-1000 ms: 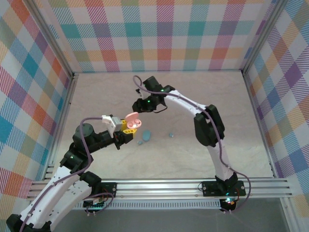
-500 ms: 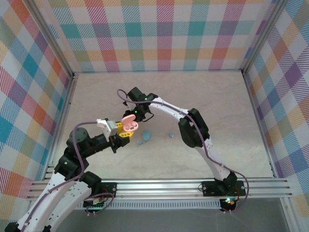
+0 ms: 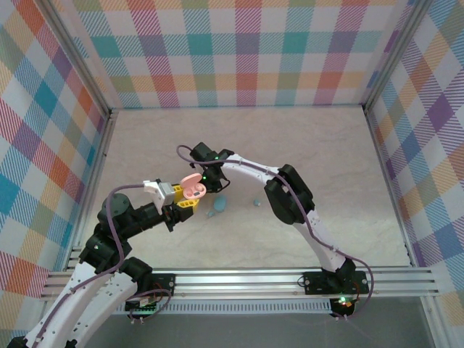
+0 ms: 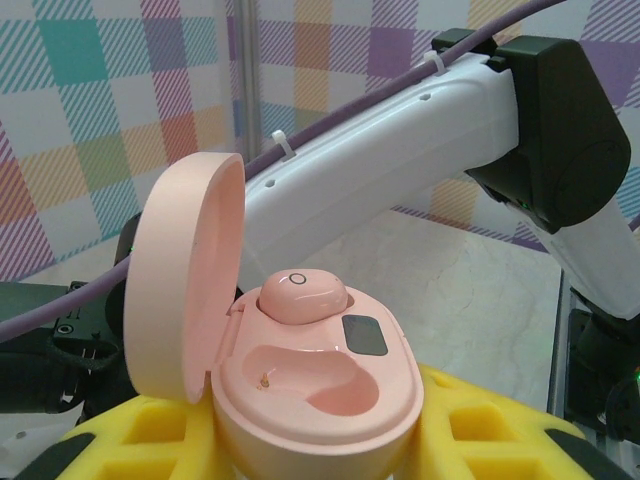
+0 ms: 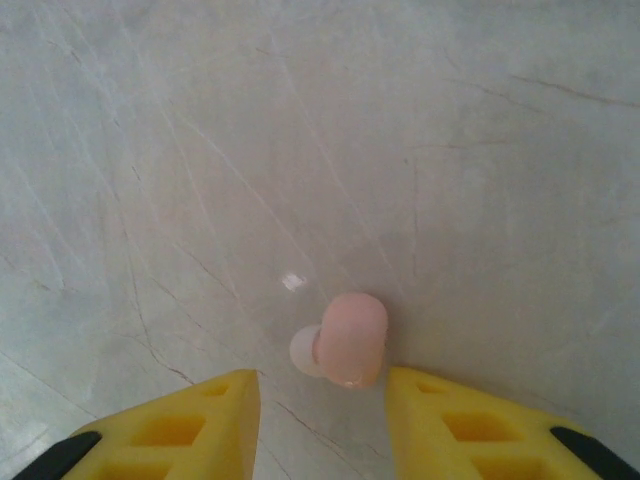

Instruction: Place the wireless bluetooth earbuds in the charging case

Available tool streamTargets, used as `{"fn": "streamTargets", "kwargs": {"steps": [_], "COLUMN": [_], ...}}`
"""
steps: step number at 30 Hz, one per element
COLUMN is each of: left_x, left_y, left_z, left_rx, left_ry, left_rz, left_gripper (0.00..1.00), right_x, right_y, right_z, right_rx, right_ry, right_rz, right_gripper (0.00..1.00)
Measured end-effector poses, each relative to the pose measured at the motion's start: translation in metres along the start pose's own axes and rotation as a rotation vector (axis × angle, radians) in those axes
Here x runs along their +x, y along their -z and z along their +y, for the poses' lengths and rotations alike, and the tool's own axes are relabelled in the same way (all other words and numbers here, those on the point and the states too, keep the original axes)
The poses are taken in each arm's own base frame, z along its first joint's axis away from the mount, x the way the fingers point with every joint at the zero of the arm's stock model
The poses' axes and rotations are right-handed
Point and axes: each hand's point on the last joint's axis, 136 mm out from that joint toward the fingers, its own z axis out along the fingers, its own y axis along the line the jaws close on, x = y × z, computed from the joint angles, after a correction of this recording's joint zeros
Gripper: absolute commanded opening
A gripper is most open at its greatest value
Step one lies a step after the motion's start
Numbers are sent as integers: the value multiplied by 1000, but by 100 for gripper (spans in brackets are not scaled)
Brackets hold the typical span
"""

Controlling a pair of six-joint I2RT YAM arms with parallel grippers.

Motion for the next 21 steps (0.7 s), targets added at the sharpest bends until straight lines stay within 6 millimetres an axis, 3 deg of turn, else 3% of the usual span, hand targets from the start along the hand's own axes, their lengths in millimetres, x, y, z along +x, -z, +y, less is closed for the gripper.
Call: {"fn": "streamTargets", "kwargs": {"steps": [7, 12, 21], "left_x": [0, 0, 0], "left_y": [0, 0, 0], "left_z": [0, 0, 0], "left_rx": [0, 0, 0], "left_ry": [0, 0, 0], "left_rz": [0, 0, -1], "left_gripper": [25, 25, 25], "right_x": [-3, -17, -17], "right_y": [4, 8, -5], "right_z": [-1, 6, 1], "right_rx": [29, 29, 61], "right_ry": [-7, 1, 11], "right_rz": [-13, -43, -26], "right_gripper": [40, 40, 38]}}
